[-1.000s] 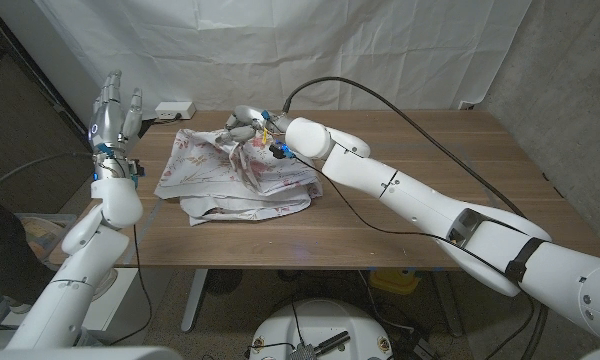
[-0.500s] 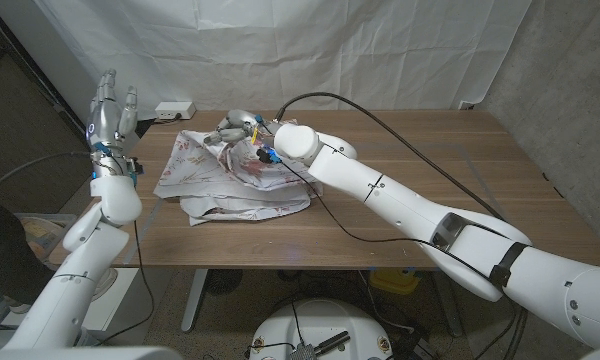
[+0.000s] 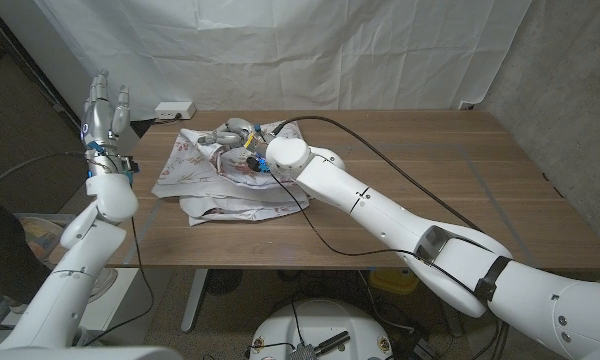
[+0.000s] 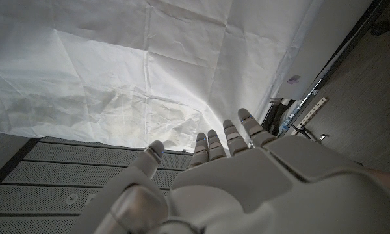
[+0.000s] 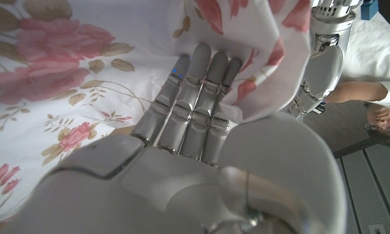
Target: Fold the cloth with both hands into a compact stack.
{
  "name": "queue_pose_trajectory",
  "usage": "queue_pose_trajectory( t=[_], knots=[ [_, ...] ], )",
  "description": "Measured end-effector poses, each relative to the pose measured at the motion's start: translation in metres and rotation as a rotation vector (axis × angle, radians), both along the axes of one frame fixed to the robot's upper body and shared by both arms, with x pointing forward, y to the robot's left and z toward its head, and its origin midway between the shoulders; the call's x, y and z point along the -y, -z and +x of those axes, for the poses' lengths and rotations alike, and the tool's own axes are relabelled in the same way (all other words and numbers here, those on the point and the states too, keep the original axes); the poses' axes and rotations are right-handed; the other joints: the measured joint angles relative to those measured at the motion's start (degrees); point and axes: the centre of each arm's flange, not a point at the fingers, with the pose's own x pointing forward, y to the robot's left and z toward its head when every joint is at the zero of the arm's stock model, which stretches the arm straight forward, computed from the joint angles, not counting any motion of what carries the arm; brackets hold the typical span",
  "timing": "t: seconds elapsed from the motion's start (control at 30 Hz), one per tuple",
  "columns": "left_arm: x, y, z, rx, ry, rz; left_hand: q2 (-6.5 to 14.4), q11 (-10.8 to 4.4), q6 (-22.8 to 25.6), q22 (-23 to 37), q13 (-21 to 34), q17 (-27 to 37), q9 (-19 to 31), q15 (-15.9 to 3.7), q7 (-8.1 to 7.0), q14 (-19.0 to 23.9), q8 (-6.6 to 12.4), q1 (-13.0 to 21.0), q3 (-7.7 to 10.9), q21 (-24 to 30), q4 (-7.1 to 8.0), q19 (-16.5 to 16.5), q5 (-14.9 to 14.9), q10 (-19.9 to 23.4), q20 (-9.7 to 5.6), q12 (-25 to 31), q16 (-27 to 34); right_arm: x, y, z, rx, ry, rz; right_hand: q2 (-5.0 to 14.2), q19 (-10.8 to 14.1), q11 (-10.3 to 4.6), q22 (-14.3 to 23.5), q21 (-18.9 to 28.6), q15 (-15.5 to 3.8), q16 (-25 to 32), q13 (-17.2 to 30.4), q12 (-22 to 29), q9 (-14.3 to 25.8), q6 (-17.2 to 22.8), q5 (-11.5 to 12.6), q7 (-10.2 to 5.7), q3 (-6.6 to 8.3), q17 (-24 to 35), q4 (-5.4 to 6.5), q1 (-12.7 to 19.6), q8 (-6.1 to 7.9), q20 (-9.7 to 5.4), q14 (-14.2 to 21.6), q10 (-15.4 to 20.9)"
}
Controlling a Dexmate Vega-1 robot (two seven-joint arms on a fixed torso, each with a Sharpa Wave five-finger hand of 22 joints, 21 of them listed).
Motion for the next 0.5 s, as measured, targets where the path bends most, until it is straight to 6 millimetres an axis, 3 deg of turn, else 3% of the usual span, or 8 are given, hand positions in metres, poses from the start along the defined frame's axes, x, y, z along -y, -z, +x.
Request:
queue_pose_trajectory(
  t=[0.23,0.4,0.5],
  knots=[
    [-0.007,-0.002,-0.001,0.005,-0.007,-0.014,0.00,0.00,0.00,0.00,0.00,0.00,0.00,0.00,0.00,0.00,0.00,0.00,0.00,0.00,0.00,0.00,0.00,0.00,0.00,0.00,0.00,-0.004,0.022,0.006,-0.071,-0.022,0.036,0.01,-2.20,-2.16,-0.23,0.32,1.67,-6.32,-1.87,-1.96,-1.53,-0.46,0.00,-1.01,0.40,-4.89,0.40,-1.65,-1.61,0.18,-4.13,-1.33],
    [-0.011,-0.002,-0.003,0.011,-0.013,-0.021,0.00,0.00,0.00,0.00,0.00,0.00,0.00,0.00,0.00,0.00,0.00,0.00,0.00,0.00,0.00,0.00,0.00,0.00,0.00,0.00,0.00,-0.005,0.034,0.008,-0.098,-0.036,0.039,1.03,-3.51,-1.99,-0.48,0.68,2.11,-8.97,-2.98,-3.96,-2.23,-3.26,0.00,-1.27,0.80,-6.55,0.80,-2.98,-3.53,0.29,-6.37,-4.35],
    [-0.014,-0.003,-0.004,0.016,-0.019,-0.025,0.00,0.00,0.00,0.00,0.00,0.00,0.00,0.00,0.00,0.00,0.00,0.00,0.00,0.01,0.00,0.00,0.00,0.00,0.00,0.00,0.00,-0.008,0.039,0.008,-0.113,-0.057,0.031,1.97,-4.05,-1.66,-0.56,0.90,2.46,-10.46,-3.68,-5.33,-2.71,-4.86,-0.21,-1.56,0.91,-7.25,1.77,-3.92,-4.91,0.38,-8.09,-6.61]
  ],
)
